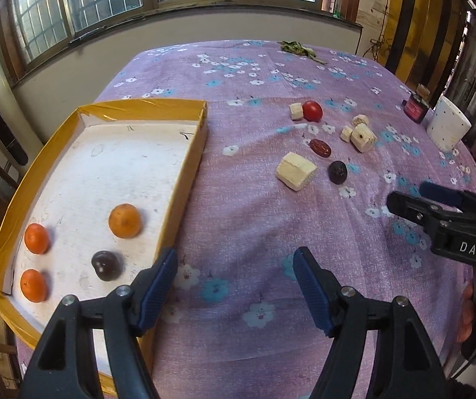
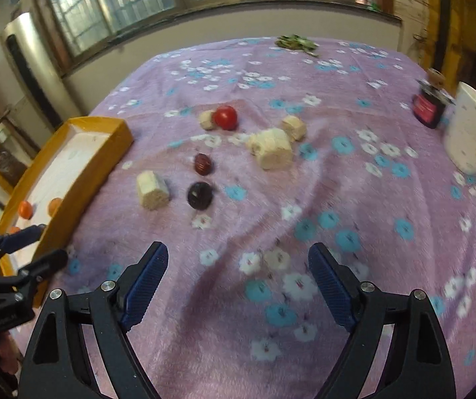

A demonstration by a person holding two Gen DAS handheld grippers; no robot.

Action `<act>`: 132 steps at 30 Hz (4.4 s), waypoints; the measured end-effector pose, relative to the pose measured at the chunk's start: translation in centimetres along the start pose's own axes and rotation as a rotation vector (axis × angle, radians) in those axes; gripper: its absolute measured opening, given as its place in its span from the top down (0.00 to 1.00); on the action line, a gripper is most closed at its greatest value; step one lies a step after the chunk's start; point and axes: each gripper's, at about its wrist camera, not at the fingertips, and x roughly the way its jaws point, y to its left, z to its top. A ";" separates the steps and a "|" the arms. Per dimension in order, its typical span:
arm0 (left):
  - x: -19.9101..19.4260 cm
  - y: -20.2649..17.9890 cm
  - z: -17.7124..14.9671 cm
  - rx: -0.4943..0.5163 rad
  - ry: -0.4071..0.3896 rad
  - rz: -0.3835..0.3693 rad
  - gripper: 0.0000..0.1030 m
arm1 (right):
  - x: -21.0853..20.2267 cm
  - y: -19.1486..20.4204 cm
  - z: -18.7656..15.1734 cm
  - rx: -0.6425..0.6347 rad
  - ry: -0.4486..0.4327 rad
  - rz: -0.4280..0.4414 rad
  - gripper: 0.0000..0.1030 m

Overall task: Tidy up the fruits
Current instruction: 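Grasp another dark plum with the right tool while the left tool grasps a white cube, then carry the plum and white cube over the white tray, then open both tools to drop the plum and cube into the tray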

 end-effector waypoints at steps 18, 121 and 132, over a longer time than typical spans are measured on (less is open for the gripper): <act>1.5 -0.9 0.6 -0.017 0.038 0.039 0.25 | 7.0 1.7 3.0 -0.252 0.061 0.110 0.80; 5.9 22.6 3.6 -0.251 0.078 -0.014 0.54 | 12.7 22.8 7.0 -0.270 0.127 0.171 0.70; 2.0 20.8 1.9 -0.274 -0.014 0.052 0.42 | 6.5 19.0 4.4 -0.194 0.026 0.150 0.60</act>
